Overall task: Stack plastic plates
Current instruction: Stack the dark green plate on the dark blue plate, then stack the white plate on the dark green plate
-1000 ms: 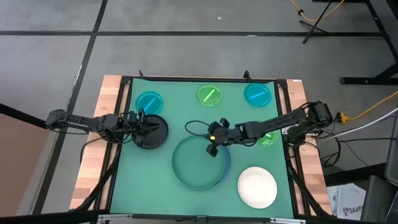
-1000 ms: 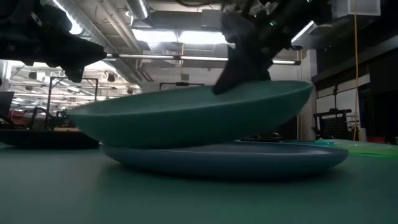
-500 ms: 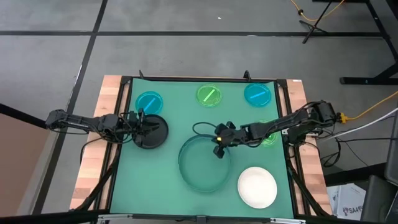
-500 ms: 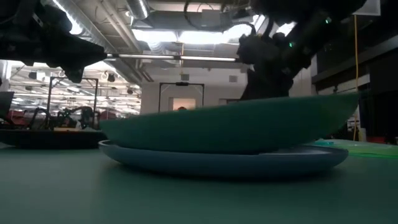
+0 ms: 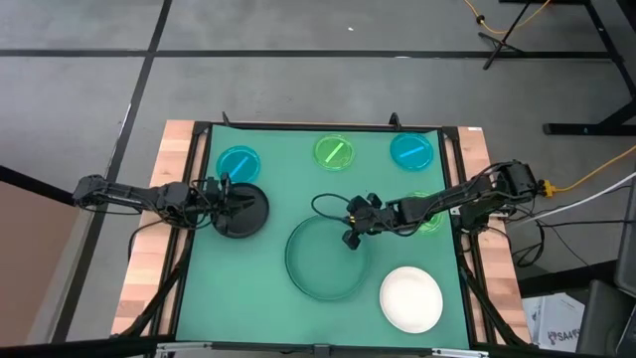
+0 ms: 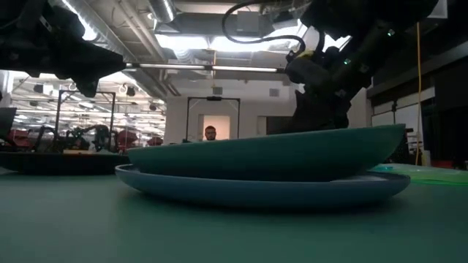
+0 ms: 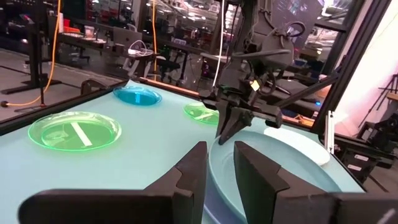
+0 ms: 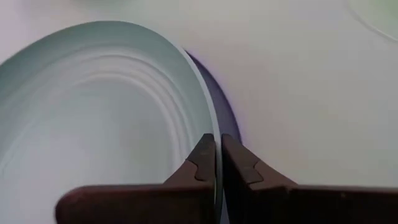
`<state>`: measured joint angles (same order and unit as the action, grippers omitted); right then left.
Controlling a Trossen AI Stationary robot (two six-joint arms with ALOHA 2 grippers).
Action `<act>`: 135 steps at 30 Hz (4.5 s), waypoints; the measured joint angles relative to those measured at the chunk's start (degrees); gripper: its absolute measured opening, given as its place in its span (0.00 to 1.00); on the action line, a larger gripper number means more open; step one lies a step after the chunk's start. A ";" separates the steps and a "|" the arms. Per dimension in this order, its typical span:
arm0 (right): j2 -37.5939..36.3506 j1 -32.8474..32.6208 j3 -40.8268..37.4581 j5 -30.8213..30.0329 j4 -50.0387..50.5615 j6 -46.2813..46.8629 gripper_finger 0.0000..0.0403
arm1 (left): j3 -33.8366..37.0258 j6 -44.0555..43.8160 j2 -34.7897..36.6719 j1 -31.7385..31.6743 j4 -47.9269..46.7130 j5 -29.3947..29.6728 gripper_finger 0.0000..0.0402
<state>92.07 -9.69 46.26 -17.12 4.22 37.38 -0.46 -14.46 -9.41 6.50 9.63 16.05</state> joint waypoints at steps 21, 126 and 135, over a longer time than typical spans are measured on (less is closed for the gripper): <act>-9.70 -5.51 5.03 1.25 20.02 -2.42 0.35 | 0.00 -0.02 -0.01 0.00 -0.90 -0.04 0.19; -10.12 -14.14 8.85 1.83 25.09 22.00 0.00 | -0.01 -0.42 -0.02 0.04 -1.05 -0.68 0.19; -4.41 -7.58 8.90 1.89 18.14 16.63 0.00 | -0.01 -0.42 -0.01 0.07 -1.04 -0.68 0.19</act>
<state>87.66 -17.27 55.16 -15.23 22.36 54.01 -0.46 -14.87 -9.42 6.57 8.59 15.38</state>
